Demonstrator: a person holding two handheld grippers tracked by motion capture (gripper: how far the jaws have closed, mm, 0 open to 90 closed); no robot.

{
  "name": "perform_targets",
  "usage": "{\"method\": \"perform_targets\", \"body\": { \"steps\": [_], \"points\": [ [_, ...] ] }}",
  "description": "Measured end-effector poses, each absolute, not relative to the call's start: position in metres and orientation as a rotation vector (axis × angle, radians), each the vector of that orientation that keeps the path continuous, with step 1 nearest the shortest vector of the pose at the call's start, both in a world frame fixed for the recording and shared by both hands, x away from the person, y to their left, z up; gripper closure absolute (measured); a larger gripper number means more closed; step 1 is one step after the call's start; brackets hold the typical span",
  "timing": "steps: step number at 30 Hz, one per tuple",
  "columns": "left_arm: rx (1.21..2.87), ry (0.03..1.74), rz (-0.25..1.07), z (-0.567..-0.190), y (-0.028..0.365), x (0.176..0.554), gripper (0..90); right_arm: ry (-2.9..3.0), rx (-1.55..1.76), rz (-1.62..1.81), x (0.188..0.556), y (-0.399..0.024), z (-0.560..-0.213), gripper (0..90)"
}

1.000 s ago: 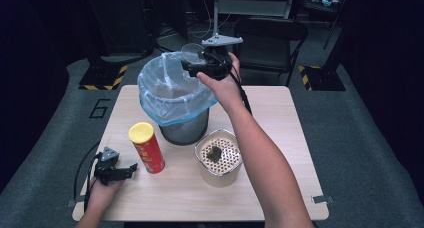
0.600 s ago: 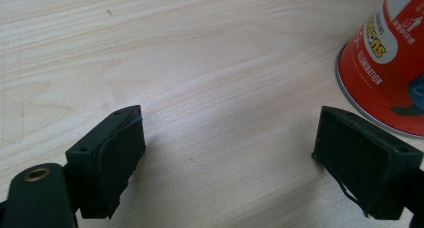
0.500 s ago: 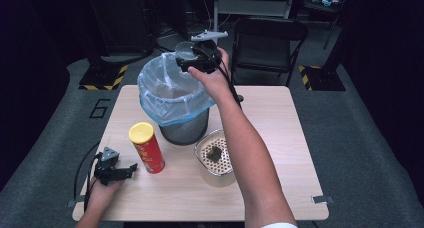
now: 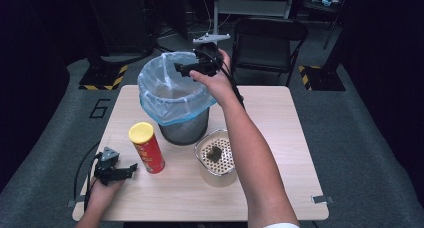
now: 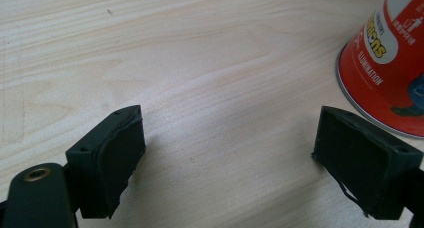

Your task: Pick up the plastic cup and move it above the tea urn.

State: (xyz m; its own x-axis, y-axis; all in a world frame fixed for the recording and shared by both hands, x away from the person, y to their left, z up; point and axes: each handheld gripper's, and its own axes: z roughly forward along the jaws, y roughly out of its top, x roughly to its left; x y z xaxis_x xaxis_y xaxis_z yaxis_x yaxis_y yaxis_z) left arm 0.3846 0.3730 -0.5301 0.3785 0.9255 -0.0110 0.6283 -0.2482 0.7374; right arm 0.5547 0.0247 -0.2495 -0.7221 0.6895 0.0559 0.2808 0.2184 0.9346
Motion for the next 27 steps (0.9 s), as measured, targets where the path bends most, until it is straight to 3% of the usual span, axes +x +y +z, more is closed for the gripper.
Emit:
{"method": "perform_targets", "body": {
  "steps": [15,27],
  "points": [
    [1.975,1.342,0.564,-0.53,0.372,0.383,13.0,2.055,0.844,1.59,0.524,-0.021,-0.241,17.9],
    [1.95,1.352,0.528,-0.526,0.375,0.38,14.6,1.983,0.858,1.535,0.482,-0.086,-0.244,24.5]
  ]
}}
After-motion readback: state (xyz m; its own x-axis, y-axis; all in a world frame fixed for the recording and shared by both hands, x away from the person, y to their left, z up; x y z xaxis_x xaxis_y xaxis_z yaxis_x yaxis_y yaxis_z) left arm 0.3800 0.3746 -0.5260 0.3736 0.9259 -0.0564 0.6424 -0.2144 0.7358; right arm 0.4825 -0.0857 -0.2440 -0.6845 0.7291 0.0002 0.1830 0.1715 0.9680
